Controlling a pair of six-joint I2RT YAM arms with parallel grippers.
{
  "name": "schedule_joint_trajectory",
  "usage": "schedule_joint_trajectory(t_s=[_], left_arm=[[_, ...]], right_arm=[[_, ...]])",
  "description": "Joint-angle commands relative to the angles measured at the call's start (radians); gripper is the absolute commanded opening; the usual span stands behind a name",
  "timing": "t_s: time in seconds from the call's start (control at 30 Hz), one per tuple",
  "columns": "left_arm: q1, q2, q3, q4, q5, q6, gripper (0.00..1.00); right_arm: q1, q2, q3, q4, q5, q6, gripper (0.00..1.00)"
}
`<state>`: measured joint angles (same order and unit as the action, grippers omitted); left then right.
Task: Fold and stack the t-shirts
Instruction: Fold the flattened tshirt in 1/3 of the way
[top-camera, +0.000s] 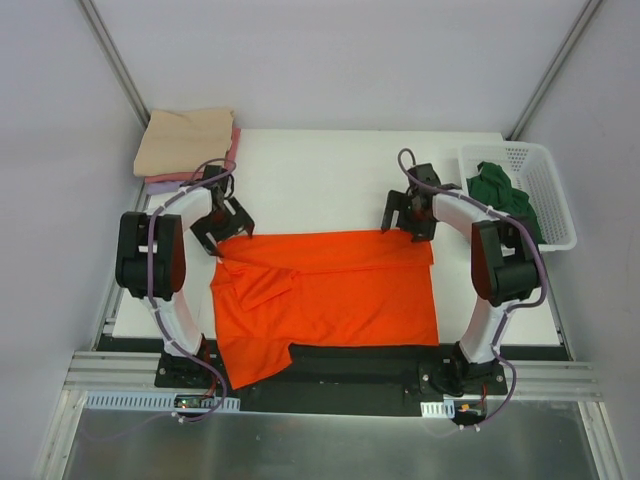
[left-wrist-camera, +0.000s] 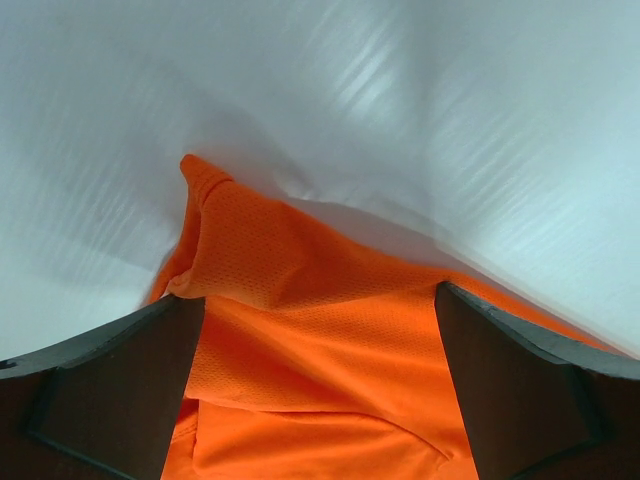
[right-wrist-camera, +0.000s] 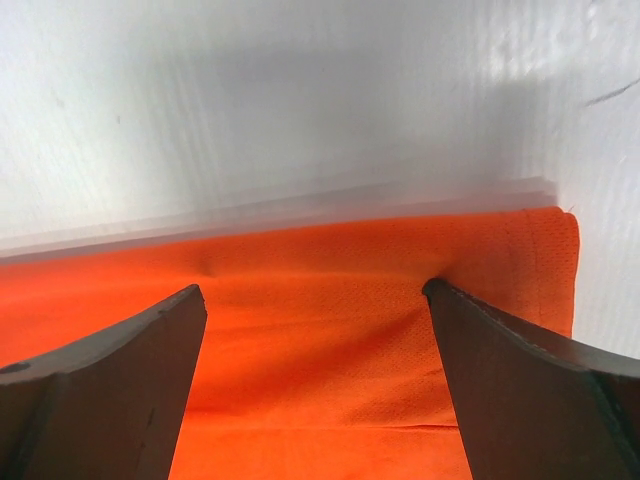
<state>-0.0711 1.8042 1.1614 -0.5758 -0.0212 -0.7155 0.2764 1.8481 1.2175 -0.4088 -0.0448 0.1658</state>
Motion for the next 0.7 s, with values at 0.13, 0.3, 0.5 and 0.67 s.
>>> schedule_joint_trajectory(t_s=[0.13, 0.3, 0.5, 0.67], left_arm=[[0.001, 0.196, 0.259, 0.033, 0.108, 0.018, 0.99], [-0.001, 0.303, 0.421, 0.031, 0.124, 0.011, 0.99], [-0.002, 0.331, 0.586, 0.027, 0.165, 0.039, 0.99], [-0.041, 0.164, 0.575, 0.014, 0.090, 0.116, 0.99]], right_arm=[[-0.120, 0.155, 0.195, -0.082, -0.007, -0.011, 0.96], [-0.157, 0.244, 0.385, -0.145, -0.004, -0.048, 0.96], [-0.161, 0.270, 0.537, -0.209, -0.018, -0.103, 0.96], [-0.125, 0.107, 0.495, -0.225, 0.014, -0.158, 0.96]])
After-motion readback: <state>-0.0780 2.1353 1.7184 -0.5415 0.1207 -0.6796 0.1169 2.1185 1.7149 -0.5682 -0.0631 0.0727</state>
